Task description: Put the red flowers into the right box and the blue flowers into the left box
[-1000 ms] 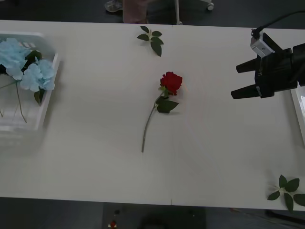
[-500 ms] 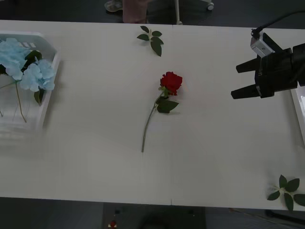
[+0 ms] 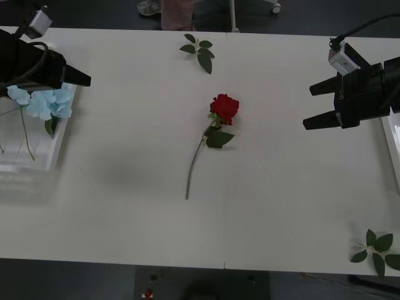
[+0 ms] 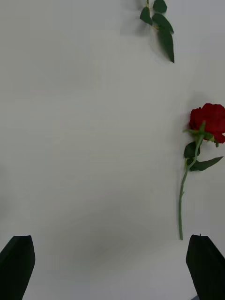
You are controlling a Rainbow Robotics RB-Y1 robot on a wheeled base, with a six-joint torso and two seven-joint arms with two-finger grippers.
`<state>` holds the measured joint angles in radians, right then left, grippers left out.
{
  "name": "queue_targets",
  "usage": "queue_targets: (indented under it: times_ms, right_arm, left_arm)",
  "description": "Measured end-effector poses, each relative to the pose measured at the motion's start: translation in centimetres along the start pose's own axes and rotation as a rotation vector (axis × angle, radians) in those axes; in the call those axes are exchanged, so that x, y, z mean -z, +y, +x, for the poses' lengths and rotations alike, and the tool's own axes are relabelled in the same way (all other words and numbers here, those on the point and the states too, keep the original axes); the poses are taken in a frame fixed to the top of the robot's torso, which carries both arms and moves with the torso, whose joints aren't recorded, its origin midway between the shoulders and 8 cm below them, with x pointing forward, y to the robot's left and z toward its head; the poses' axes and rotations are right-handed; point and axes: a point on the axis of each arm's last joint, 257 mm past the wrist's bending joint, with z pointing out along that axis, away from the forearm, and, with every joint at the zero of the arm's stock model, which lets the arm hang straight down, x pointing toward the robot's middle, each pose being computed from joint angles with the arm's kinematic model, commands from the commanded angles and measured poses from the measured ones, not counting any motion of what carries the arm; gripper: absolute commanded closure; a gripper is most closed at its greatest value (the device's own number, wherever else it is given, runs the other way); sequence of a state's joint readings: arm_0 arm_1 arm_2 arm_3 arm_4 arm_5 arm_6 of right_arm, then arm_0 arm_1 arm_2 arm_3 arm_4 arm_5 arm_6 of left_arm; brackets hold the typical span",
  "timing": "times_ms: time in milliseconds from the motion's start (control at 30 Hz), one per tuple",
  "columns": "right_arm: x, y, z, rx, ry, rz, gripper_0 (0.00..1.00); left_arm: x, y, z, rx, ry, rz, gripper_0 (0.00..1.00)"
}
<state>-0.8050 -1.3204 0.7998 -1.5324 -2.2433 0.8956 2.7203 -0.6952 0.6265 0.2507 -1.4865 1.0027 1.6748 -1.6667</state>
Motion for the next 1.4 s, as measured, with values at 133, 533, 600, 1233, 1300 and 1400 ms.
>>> queue_targets:
  times_ms: [133,533,600,1233,1300,1400]
  right_arm:
    - [0.0,0.0,0.0,0.000,0.000,0.000,0.00]
    - [0.0,0.0,0.0,0.000,0.000,0.000,0.00]
    - [0.0,0.0,0.0,0.000,0.000,0.000,0.00]
    - [0.0,0.0,0.0,0.000,0.000,0.000,0.00]
    - [0.0,0.0,0.0,0.000,0.000,0.000,0.00]
    - [0.0,0.0,0.0,0.000,0.000,0.000,0.00]
  left_arm:
    - [-2.6,-3.3,1.1,-0.023,0.035,0.025,0.06]
    - [-10.4,-11.8,2.3,-0.131,0.065,0.045,0.06]
    - [-11.6,-13.2,2.5,-0.139,0.065,0.046,0.06]
    - [-19.4,-21.4,7.3,-0.144,0.083,0.024,0.06]
    - [-19.8,-21.2,7.7,-0.144,0.086,0.000,0.06]
    - [-20.2,-20.9,7.9,-0.134,0.081,-0.037,0.06]
